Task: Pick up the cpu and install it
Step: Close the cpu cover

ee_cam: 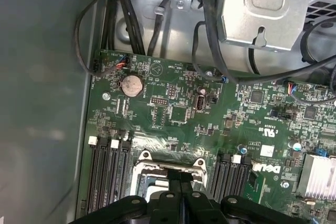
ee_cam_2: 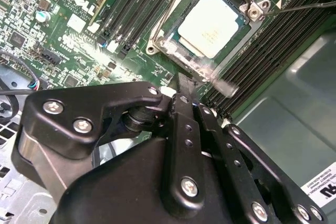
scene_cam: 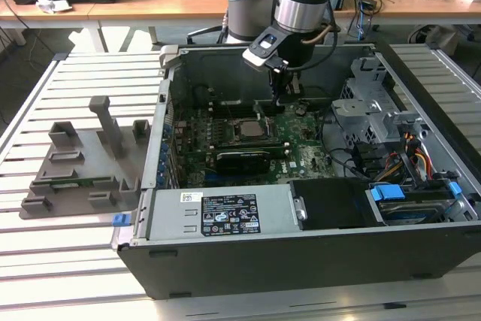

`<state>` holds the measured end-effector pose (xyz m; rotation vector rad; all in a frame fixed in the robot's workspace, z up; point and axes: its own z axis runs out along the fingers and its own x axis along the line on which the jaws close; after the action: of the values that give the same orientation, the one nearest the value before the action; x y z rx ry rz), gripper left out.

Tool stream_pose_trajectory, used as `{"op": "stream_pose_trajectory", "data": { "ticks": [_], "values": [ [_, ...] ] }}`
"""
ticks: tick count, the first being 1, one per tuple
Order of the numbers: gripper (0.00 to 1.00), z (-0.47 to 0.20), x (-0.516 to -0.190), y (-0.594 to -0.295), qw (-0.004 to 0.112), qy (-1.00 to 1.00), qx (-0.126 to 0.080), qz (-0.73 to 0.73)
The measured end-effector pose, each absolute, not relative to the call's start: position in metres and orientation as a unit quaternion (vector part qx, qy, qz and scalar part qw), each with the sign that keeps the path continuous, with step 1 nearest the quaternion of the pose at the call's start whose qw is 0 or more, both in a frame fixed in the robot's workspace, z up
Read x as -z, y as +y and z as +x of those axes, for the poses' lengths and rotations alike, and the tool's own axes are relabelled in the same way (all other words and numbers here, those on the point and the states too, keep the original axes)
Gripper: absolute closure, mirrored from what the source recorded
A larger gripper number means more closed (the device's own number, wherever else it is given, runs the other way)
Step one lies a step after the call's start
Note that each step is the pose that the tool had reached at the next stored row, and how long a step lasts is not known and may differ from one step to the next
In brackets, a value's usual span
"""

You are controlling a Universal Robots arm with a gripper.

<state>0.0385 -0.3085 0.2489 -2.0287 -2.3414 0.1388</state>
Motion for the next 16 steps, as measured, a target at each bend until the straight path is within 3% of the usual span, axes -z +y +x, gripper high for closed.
{"op": "stream_pose_trajectory", "data": {
  "ticks": [16],
  "values": [
    [0.89,0.018,-0.242,-0.308,0.020,-0.755,-0.045,-0.654]
  ]
}}
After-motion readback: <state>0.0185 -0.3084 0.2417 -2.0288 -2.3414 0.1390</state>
